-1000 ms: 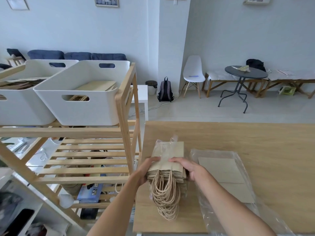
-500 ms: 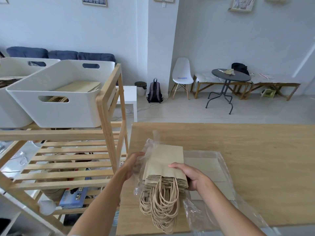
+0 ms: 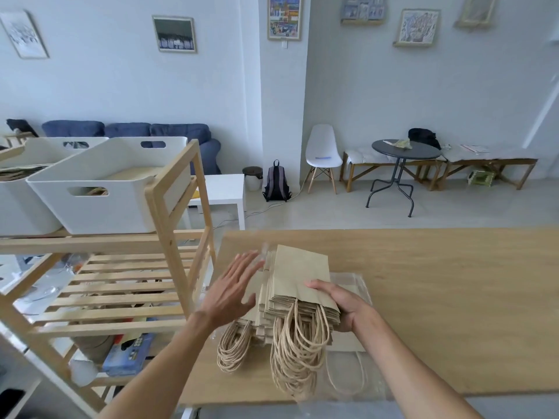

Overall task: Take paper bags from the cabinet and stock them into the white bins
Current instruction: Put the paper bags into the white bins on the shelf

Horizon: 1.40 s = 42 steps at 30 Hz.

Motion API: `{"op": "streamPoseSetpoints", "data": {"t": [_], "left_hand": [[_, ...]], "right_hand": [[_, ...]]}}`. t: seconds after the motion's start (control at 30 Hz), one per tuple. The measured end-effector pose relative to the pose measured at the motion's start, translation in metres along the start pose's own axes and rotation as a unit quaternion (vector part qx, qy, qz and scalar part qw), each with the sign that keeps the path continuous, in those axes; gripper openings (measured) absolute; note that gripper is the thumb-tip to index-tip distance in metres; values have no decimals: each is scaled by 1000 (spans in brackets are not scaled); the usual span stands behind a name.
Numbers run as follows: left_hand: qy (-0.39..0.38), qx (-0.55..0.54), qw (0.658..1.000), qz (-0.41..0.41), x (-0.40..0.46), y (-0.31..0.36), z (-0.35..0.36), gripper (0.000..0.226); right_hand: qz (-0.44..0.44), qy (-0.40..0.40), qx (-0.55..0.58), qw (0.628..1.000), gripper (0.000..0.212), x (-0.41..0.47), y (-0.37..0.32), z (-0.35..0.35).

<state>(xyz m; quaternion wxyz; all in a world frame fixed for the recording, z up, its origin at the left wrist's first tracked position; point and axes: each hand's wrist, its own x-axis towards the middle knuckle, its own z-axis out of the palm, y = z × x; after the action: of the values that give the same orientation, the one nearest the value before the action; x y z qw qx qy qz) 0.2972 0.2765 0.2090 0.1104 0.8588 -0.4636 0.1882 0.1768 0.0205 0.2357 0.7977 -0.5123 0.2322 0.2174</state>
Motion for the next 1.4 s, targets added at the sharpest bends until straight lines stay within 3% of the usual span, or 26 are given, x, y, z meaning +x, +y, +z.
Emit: {"op": "streamPoseSetpoints", "data": {"t": [0.07,0.13,0.2,0.3,0.47,0.6,0.73,0.87,1.0,1.07,1.2,1.4], "left_hand": [[-36,30,997,67,9,24,-1,119],[-29,-36,996,72,15,46,-1,127],[-13,-103,993,55,18,65,-3,113],[-4,-152,988,19,20,90,-1,70],[-45,-181,981,-41,22,124,3,76],[-65,-246,966,-52,24,136,9,77],[-97,-302,945,-79,26,146,19,92],[-147,-329,922,-142,18,148,46,89],[-158,-372,896,-184,19,141,60,89],[-164,-379,889,-195,19,136,63,86],[-170,-346,895,-225,19,130,65,115],[-186,-349,883,-252,26,124,72,123]], "right_hand": [[-9,-7,-7,1000,60,-10,-2,-9],[-11,-16,-15,1000,57,-21,-4,-16],[-11,-18,-15,1000,52,-30,-5,-28],[-9,-10,-36,999,43,-42,-3,-43],[-9,27,-68,997,25,-56,0,-57],[-15,-20,-51,998,40,-59,-1,-71],[-6,-38,-41,998,61,-52,5,-80],[63,-54,18,996,80,-33,15,-95],[70,-25,29,997,75,-21,17,-112],[64,24,-48,996,101,-21,16,-119],[-40,45,-246,967,120,-30,17,-127],[-158,89,-193,964,131,-21,31,-133]]}}
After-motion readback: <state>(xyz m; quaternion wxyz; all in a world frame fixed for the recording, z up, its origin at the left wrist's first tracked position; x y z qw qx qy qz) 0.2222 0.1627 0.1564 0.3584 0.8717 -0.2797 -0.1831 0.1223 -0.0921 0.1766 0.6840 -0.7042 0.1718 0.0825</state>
